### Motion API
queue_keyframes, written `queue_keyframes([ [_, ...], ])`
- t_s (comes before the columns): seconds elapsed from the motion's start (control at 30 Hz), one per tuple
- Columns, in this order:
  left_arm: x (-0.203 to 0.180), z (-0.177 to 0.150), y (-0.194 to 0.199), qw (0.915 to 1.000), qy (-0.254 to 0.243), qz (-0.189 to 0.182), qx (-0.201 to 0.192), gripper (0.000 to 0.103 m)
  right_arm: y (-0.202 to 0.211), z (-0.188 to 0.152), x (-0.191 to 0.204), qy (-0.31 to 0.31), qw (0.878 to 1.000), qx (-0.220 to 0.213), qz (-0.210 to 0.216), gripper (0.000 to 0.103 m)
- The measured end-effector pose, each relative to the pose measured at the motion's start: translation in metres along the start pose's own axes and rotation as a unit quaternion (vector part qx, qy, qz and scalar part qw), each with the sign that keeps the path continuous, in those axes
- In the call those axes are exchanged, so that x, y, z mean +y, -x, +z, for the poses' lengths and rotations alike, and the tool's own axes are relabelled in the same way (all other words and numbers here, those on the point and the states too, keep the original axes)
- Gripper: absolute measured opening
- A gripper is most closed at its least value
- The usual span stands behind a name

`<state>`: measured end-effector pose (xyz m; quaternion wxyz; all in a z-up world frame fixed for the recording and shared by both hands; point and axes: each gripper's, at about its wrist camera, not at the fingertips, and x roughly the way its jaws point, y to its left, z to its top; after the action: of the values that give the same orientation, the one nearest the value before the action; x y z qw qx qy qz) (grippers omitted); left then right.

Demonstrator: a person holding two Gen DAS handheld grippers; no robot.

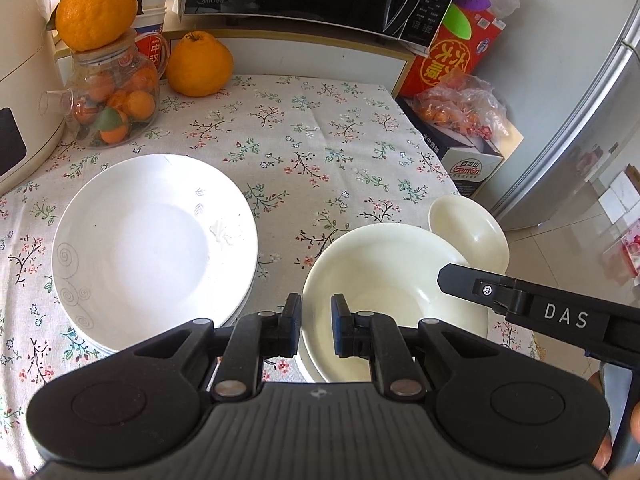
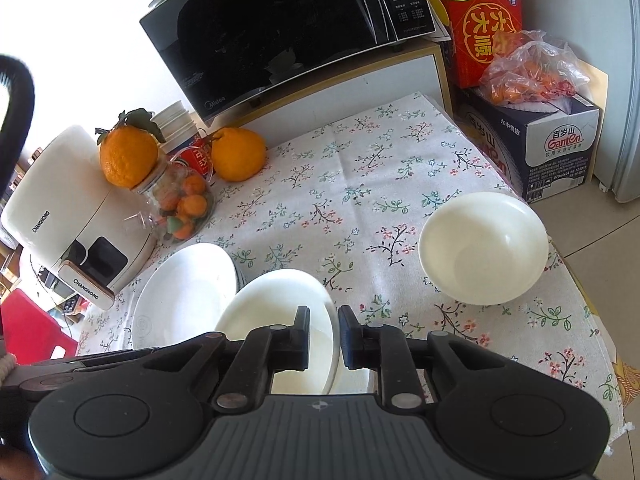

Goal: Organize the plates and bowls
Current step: 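Lift the second bowl with both grippers and carry it over the first bowl, then lower the second bowl into the first bowl and open both grippers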

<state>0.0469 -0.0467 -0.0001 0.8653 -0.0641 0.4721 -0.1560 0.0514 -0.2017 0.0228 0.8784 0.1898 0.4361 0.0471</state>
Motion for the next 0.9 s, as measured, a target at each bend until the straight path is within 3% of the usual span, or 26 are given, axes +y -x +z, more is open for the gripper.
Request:
queue_keyframes([
  [0.37, -0.004, -0.006, -0.007, 0.9998, -0.013, 0.004, 0.016, 0.012, -0.01, -0.005, -0.007, -0.004, 0.999, 0.038, -0.018, 0.015],
  [0.9, -0.009, -0.008, -0.011, 0.9987, -0.036, 0.023, 0.027, 0.013, -0.018, -0.007, -0.006, 0.008, 0.998, 0.053, -0.026, 0.015],
])
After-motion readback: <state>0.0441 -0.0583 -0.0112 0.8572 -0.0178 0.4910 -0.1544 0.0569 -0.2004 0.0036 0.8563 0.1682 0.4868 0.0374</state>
